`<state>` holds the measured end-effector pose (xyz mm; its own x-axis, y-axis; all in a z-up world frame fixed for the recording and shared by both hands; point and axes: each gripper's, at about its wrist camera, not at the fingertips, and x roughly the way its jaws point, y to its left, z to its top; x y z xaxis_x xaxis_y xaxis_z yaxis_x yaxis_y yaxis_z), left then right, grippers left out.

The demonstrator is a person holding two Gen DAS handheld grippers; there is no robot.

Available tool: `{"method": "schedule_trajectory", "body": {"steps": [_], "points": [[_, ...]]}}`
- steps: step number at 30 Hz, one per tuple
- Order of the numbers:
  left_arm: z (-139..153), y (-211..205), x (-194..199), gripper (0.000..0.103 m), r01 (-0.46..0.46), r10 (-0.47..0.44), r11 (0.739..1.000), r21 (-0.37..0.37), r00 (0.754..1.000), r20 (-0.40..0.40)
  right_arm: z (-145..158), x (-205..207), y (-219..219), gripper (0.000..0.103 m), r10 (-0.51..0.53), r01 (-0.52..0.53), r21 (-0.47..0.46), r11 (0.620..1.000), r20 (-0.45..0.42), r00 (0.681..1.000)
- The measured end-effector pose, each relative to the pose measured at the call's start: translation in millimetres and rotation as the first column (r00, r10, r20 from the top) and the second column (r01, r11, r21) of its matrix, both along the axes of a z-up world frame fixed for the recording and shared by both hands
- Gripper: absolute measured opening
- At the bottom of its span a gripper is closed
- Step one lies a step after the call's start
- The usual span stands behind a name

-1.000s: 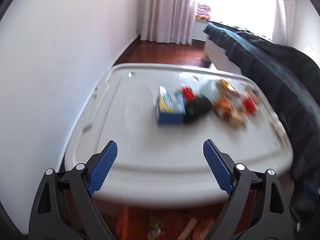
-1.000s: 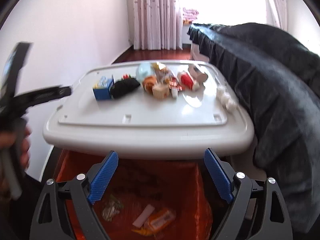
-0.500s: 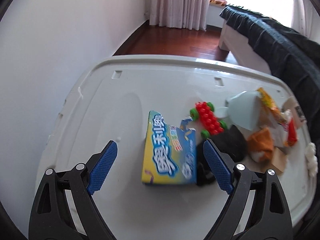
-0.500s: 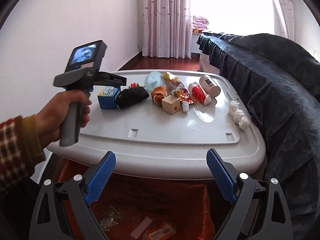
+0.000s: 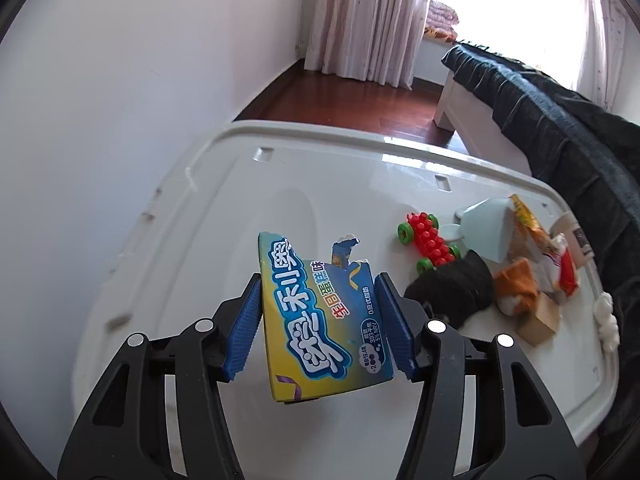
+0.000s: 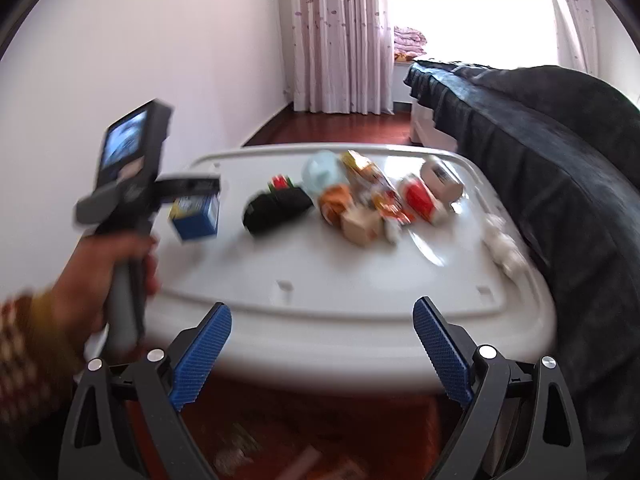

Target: Collect trash

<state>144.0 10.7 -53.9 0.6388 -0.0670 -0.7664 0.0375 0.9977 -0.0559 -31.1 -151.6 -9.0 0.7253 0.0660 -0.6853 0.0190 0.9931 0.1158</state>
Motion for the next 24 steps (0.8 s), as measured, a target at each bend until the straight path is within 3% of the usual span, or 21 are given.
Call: {"method": "schedule_trajectory", "body": {"steps": [4, 9, 19, 24], "points": [[18, 21, -27, 0.055, 0.002, -0.002, 1.000, -0.003, 1.000, 0.027, -3, 54, 18, 0.091, -0.002, 0.002, 0.026, 1.000, 0.012, 1.000], [26, 47, -53, 0.055, 0.001, 0.000, 1.000, -0.016, 0.999, 0.044, -31, 125, 42, 0.091, -0.058, 0.064, 0.079, 0.995, -0.073, 0.996], [26, 69, -68, 0.055, 0.029, -0.026, 0.997, -0.070, 0.999, 0.045, -64, 198, 77, 0.090, -0.147, 0.142, -0.039, 0.989, -0.165, 0.975], [29, 72, -68, 0.055, 0.035, -0.031, 0.995, -0.091, 0.998, 0.050, -81, 217, 87, 0.082, -0.191, 0.166, -0.127, 0.978, -0.221, 0.956]]}}
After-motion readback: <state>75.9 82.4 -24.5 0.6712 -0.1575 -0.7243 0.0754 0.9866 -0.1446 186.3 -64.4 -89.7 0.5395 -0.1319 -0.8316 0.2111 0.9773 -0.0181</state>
